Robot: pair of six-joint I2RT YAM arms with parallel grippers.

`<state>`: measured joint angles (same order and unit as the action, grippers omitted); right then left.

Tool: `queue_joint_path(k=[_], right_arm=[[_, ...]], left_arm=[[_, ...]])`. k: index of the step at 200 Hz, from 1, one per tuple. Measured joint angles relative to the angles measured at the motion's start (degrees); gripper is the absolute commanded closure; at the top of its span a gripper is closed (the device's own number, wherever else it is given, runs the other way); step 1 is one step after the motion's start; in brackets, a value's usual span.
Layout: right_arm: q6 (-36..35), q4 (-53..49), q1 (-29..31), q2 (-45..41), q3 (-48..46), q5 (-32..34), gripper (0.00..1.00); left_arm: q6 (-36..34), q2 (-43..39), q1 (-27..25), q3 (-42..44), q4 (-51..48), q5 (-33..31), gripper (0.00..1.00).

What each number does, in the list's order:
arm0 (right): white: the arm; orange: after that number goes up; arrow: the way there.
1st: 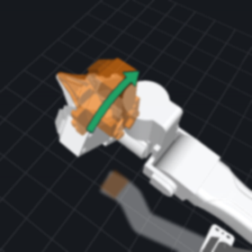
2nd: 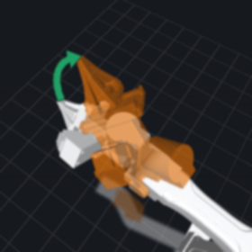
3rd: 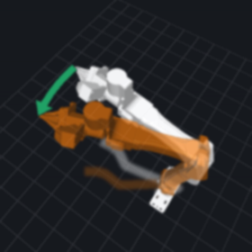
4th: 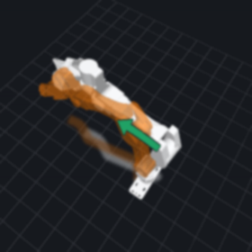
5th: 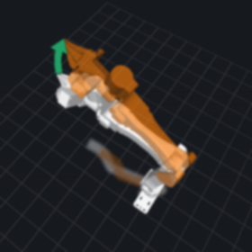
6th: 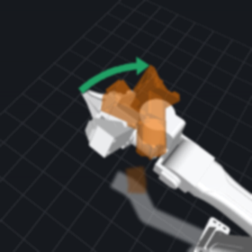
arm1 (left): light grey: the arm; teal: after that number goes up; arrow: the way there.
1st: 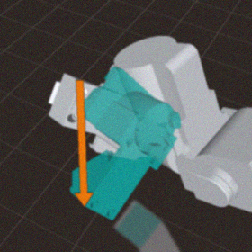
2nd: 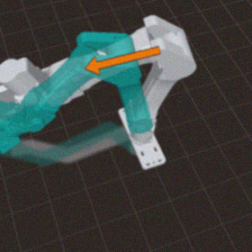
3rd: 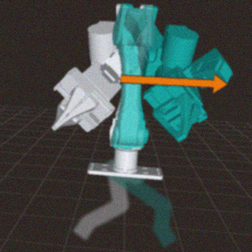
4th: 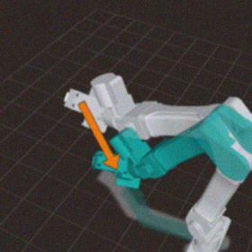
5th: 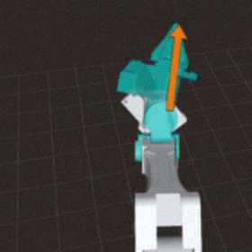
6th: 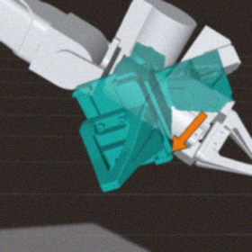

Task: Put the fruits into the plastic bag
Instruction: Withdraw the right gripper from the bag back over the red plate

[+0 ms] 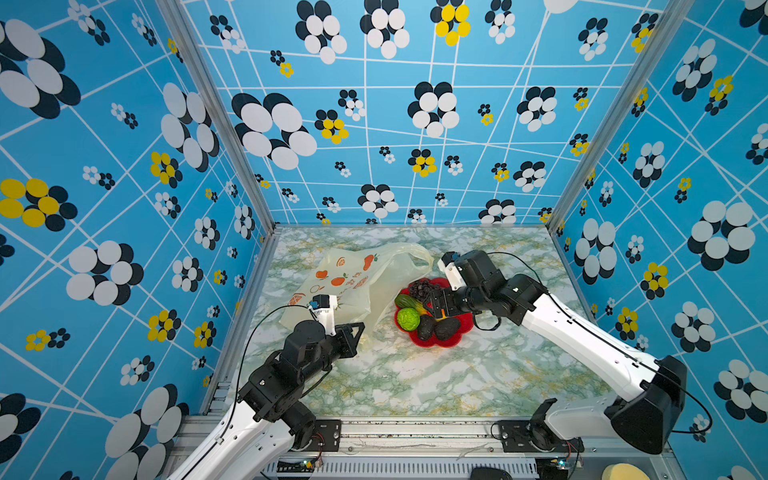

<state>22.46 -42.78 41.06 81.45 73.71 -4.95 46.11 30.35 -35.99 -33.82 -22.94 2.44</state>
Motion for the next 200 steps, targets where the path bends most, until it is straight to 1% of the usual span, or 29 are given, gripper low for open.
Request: queue_joint_path(k=[46, 78, 117, 151, 182, 200], right_arm=[[-1.1, -4.7, 0.0, 6.4, 0.2, -0.1, 0.16], [-0.6, -4.9, 0.9, 9.3, 0.6, -1.4, 0.17], [-0.6, -4.7, 3.2, 13.2, 3.9, -3.3, 0.17], [-1.0, -4.7, 3.5, 16.9, 8.1, -4.3, 0.19], [-2.1, -4.9, 3.5, 21.3, 12.2, -5.1, 0.24], [-2.3, -5.1, 3.5, 23.9, 13.8, -5.9, 0.25]], left_arm=[[0.6, 2.8, 0.0, 0.0, -0.3, -1.6, 1.0], [0.7, 5.8, 0.0, -0.8, -1.0, -2.1, 1.0], [-0.3, 8.2, 0.0, -2.9, -1.1, -2.1, 1.0], [-1.1, 8.4, 0.0, -3.3, -0.9, -2.1, 1.0], [-1.1, 7.9, 0.0, -3.3, -0.8, -2.0, 1.0], [-1.1, 6.6, 0.0, -3.3, -0.9, -2.1, 1.0]])
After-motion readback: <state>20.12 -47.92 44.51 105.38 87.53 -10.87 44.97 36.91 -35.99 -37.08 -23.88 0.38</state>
